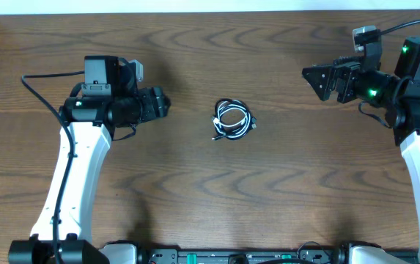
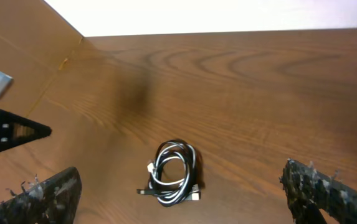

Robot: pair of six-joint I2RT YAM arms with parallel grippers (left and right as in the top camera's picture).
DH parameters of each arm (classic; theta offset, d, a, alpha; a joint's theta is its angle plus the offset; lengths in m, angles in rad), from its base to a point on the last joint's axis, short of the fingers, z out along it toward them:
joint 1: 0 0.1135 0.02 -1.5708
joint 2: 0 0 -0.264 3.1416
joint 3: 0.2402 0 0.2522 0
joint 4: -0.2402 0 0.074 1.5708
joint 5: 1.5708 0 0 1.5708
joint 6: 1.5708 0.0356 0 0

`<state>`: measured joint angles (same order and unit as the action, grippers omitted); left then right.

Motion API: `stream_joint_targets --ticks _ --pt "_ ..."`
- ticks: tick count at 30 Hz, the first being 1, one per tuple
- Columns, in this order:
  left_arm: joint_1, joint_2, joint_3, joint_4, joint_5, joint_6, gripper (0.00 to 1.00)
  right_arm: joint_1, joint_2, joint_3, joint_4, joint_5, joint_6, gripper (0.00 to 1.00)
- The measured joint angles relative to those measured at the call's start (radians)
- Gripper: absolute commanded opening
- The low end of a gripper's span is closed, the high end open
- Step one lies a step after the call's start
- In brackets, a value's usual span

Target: Untangle cables

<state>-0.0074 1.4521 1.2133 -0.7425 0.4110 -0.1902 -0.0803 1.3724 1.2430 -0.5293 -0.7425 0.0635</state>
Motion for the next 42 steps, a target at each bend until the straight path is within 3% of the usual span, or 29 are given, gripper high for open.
stream_joint_targets --ticks 2,3,4,5,14,15,19,20,21,22,24,25,27,29,38,40,42 --pt "0.0 0.01 0.0 0.0 0.006 -0.001 0.08 0.0 0.004 0.0 -0.003 -0.003 0.009 0.67" --pt "0.0 0.016 0.0 -0.001 0.006 -0.005 0.07 0.0 0.006 0.0 -0.003 -0.006 0.011 0.43" --pt "0.0 0.021 0.0 -0.002 0.008 -0.014 0.07 0.0 0.009 0.0 -0.003 -0.006 0.014 0.04" --pt "0.0 0.027 0.0 -0.005 0.01 -0.023 0.07 0.0 0.01 0.0 -0.004 -0.006 0.016 0.01" --pt "-0.037 0.057 0.0 -0.028 0.01 -0.13 0.07 0.0 0.012 0.0 -0.002 -0.014 0.003 0.02" --pt "-0.048 0.057 0.0 -0.031 0.01 -0.15 0.07 0.0 0.012 0.0 0.004 -0.02 0.0 0.15" --pt "-0.09 0.057 0.0 -0.018 0.011 -0.185 0.08 0.0 0.012 0.0 0.026 -0.029 -0.011 0.19" --pt "-0.1 0.057 0.0 -0.007 0.011 -0.188 0.08 0.0 0.012 0.0 0.027 -0.029 -0.012 0.22" --pt "-0.109 0.057 0.0 0.006 0.011 -0.196 0.08 0.0 0.012 0.0 0.027 -0.029 -0.012 0.32" --pt "-0.117 0.057 0.0 0.016 0.011 -0.201 0.22 0.0 0.013 0.0 0.026 -0.029 -0.016 0.49" --pt "-0.134 0.057 0.0 0.039 0.012 -0.214 0.54 0.0 0.015 0.0 0.024 -0.032 -0.017 0.54" --pt "-0.138 0.057 0.0 0.045 0.013 -0.226 0.64 0.002 0.02 0.0 0.024 -0.032 -0.021 0.55" --pt "-0.14 0.057 -0.001 0.049 0.013 -0.235 0.75 0.01 0.033 0.0 0.023 -0.032 -0.02 0.57" --pt "-0.14 0.057 -0.001 0.05 0.008 -0.251 0.79 0.026 0.056 0.001 0.021 -0.033 -0.02 0.57" --pt "-0.14 0.057 -0.001 0.049 0.002 -0.256 0.82 0.156 0.18 0.001 0.021 -0.023 -0.013 0.64" --pt "-0.14 0.057 -0.001 0.049 0.002 -0.256 0.71 0.186 0.198 0.001 0.021 -0.01 -0.012 0.64" --pt "-0.14 0.057 -0.001 0.049 0.0 -0.257 0.45 0.215 0.216 0.001 0.022 0.008 -0.011 0.66"
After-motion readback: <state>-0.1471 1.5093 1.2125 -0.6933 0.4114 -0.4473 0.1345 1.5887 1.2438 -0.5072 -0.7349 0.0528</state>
